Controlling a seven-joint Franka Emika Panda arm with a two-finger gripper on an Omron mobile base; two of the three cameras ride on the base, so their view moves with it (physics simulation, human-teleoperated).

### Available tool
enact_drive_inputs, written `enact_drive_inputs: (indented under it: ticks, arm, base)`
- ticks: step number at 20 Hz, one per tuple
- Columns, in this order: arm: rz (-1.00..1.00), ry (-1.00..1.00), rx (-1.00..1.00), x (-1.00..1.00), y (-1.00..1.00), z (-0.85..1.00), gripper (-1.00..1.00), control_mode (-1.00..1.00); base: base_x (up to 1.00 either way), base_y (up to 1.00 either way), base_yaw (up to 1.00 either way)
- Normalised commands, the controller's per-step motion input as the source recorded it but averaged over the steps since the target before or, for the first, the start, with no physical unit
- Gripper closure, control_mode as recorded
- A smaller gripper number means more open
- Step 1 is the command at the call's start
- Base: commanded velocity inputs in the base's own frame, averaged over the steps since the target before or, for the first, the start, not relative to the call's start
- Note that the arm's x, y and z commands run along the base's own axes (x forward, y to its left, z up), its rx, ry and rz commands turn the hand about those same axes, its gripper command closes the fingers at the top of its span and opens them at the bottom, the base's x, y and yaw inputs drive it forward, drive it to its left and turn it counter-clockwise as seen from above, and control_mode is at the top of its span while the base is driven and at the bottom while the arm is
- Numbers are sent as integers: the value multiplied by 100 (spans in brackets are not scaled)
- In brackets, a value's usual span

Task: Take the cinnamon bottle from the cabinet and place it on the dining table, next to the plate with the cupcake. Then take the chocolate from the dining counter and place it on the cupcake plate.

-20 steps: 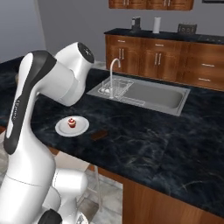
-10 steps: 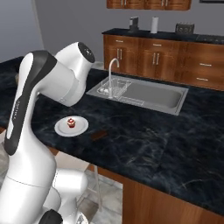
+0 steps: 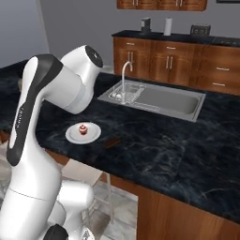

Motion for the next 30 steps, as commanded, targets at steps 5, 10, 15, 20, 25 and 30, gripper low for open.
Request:
enact_drive_inputs:
  ticks: [5,10,15,20,25,30]
  arm:
    - [0,0,0,0,0,0,100,100]
    - [0,0,0,0,0,0,100,100]
    - [0,0,0,0,0,0,100,100]
    - [0,0,0,0,0,0,100,100]
    - [0,0,0,0,0,0,100,100]
    - [0,0,0,0,0,0,100,100]
  base:
    - [-35,81,-4]
    - [18,69,-26]
    - [46,57,-32]
    - [65,36,-41]
    - [71,6,-15]
    - [50,0,-1]
